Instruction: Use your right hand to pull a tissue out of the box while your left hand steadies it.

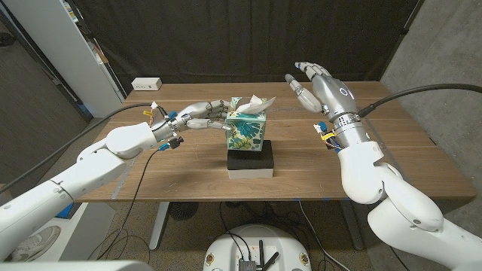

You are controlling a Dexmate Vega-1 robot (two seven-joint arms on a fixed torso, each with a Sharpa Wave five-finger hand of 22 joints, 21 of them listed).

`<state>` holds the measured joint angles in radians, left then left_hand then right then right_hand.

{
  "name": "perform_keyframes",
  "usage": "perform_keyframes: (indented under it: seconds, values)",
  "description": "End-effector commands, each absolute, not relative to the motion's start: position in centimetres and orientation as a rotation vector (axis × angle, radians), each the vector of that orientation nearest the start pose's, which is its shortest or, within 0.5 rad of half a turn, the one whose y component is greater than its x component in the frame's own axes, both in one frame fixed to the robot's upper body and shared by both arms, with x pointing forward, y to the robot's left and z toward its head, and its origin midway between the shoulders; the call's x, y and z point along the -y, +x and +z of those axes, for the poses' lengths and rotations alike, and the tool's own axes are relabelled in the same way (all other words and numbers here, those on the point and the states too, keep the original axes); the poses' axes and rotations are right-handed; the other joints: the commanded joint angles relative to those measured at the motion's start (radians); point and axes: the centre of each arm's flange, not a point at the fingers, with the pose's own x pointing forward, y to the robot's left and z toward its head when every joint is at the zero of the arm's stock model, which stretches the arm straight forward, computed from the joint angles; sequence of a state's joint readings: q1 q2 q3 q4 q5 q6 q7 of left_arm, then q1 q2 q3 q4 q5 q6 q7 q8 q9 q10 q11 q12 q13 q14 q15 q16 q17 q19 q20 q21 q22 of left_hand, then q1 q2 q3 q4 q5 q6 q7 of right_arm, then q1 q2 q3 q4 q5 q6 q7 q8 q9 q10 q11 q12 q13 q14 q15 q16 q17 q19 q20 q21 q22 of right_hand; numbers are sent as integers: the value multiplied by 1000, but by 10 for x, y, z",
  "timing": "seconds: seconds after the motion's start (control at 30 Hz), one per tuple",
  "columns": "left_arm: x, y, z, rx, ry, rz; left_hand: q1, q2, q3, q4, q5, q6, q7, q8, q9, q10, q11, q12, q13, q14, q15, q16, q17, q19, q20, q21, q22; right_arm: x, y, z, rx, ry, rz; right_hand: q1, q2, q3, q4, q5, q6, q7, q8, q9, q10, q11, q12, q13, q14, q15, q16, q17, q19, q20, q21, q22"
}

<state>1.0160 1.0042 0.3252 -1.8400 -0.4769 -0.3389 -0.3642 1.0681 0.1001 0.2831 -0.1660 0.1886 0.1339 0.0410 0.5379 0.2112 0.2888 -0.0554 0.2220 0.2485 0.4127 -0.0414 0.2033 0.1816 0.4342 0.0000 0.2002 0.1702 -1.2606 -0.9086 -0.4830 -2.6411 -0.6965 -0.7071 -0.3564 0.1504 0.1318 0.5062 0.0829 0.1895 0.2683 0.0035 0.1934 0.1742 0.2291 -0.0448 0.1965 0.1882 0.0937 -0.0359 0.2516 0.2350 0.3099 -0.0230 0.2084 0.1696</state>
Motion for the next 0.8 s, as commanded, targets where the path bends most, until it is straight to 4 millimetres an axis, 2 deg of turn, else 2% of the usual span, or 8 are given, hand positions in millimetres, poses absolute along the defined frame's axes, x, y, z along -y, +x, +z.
perform_keyframes:
  seconds: [0.03, 0.37, 0.8]
  values:
    - [-254, 510, 23, 741, 681, -720, 2, 1, 5, 0, 7, 7, -8, -3, 3, 5, -7, -2, 4, 2, -111, -4, 2, 45, -61, 1, 5, 162, 357, 37, 968, -1145, -362, -4, 39, 0, 1, -2, 8, -3, 5, 5, 12, 1, 8, 3, 12, -47, 4, 1, 11, 3, 5, 5]
    - [-254, 511, 24, 741, 680, -716, 1, 0, 3, 0, 7, 8, -9, -3, 2, 5, -8, -3, 4, 2, -112, -4, 2, 45, -61, 1, 5, 149, 355, 40, 1018, -1180, -346, 2, 47, 6, -4, -1, 16, -26, 6, 6, 10, -6, 5, 3, 13, -51, 4, 0, 10, 2, 3, 5]
    - [-250, 515, 27, 752, 681, -721, -1, 0, 3, 1, 7, 7, -10, -4, 2, 3, -10, -5, 4, 2, -111, -4, 2, 45, -61, 1, 5, 134, 349, 43, 1066, -1230, -329, 7, 45, 8, -10, -2, 17, -32, 4, 6, 8, -6, 3, 3, 14, -49, 3, -1, 11, 3, 2, 5]
